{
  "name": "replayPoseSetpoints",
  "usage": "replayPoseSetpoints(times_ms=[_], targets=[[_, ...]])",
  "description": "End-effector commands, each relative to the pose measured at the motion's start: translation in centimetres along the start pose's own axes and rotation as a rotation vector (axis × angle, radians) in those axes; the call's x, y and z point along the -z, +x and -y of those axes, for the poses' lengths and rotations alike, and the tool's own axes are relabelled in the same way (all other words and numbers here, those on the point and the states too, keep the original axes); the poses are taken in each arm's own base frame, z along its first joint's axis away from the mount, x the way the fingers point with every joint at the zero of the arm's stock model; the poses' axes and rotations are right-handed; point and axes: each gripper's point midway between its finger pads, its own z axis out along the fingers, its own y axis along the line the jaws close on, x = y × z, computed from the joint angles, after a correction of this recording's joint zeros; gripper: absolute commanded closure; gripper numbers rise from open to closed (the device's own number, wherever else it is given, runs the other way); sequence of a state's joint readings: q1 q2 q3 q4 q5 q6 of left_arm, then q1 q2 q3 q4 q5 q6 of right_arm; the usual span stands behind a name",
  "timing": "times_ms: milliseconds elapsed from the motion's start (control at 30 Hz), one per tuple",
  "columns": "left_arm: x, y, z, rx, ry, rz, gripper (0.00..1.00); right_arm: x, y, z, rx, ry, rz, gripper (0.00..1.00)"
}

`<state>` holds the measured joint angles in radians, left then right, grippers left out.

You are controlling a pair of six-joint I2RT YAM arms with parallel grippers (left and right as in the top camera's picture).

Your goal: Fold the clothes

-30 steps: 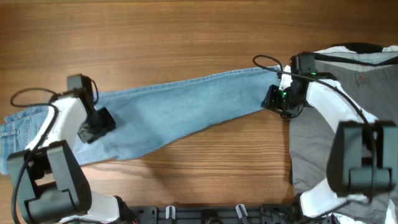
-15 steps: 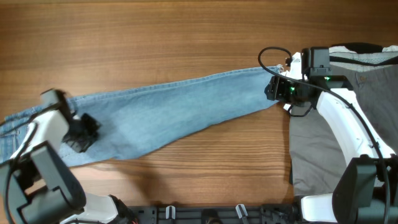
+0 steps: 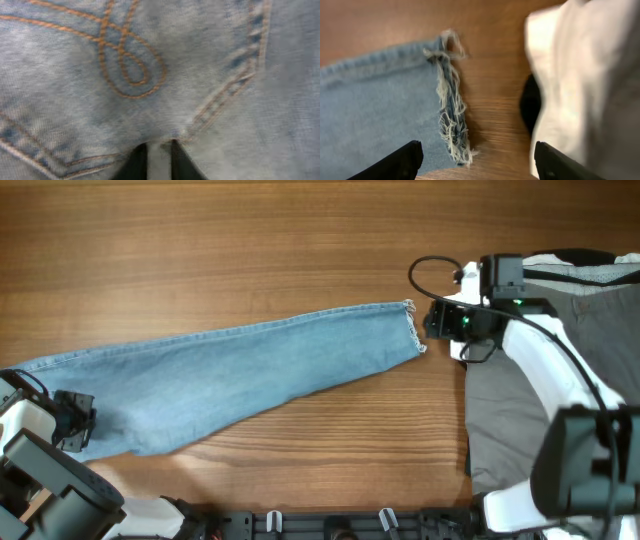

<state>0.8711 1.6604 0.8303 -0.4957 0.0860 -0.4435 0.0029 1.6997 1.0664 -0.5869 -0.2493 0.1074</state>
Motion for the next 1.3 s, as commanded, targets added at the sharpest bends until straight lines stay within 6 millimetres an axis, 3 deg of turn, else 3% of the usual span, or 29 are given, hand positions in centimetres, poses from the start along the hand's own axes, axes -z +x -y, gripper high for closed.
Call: replayPoseSetpoints(times_ms=[0, 67, 167, 267, 333, 433, 533, 700, 800, 900, 967, 1033, 1200, 1267], targets=[[-0.8, 1.1, 0.9, -0.097, 0.078, -0.054, 0.59, -2.8, 2.3, -3.0, 0.082, -0.236, -0.106, 0.25], [-0.1, 1.9, 4.2, -0.199, 0.256, -0.089, 0.48, -3.7, 2.9, -3.7, 0.110, -0.299, -0.126, 0.25], [1.9, 2.8, 7.9, -0.321, 0.411, -0.134, 0.43, -4.9, 3.2, -3.3, 0.100, -0.297, -0.146, 0.25], [4.9, 2.9, 10.3, -0.372, 0.444, -0.146, 0.41, -6.8, 4.2, -2.5, 0.081, -0.276, -0.188, 0.25], [7.0, 2.9, 11.6, -0.423, 0.467, -0.132, 0.41, -7.7, 4.7, -2.4, 0.061, -0.288, -0.206, 0.32], [11.1, 3.4, 13.8, -0.497, 0.512, -0.085, 0.41, -7.5, 4.5, -4.1, 0.045, -0.384, -0.200, 0.41], [14.8, 5.0, 15.5, -0.584, 0.569, -0.020, 0.41, -7.6, 4.6, -4.9, 0.058, -0.399, -0.203, 0.49], [19.3, 8.1, 16.5, -0.685, 0.636, 0.034, 0.37, -6.3, 2.9, -5.3, 0.037, -0.399, -0.156, 0.78], [20.3, 8.9, 16.1, -0.696, 0.643, 0.039, 0.37, -3.4, 0.0, -6.2, 0.081, -0.405, -0.056, 0.95], [20.4, 9.4, 15.4, -0.693, 0.628, 0.020, 0.36, 1.2, -3.8, -5.7, 0.091, -0.359, 0.091, 0.96], [20.3, 9.8, 15.0, -0.710, 0.618, 0.005, 0.36, 4.1, -5.8, -3.4, 0.004, -0.254, 0.164, 0.96], [20.1, 10.1, 14.6, -0.706, 0.602, -0.015, 0.36, 9.2, -8.0, -1.2, -0.045, -0.196, 0.256, 0.96], [20.0, 10.4, 14.3, -0.701, 0.594, -0.032, 0.37, 18.1, -12.1, 3.8, -0.023, 0.032, 0.436, 0.96], [20.0, 10.4, 14.2, -0.700, 0.592, -0.035, 0.37, 21.0, -13.9, 4.6, -0.014, 0.082, 0.514, 0.96]])
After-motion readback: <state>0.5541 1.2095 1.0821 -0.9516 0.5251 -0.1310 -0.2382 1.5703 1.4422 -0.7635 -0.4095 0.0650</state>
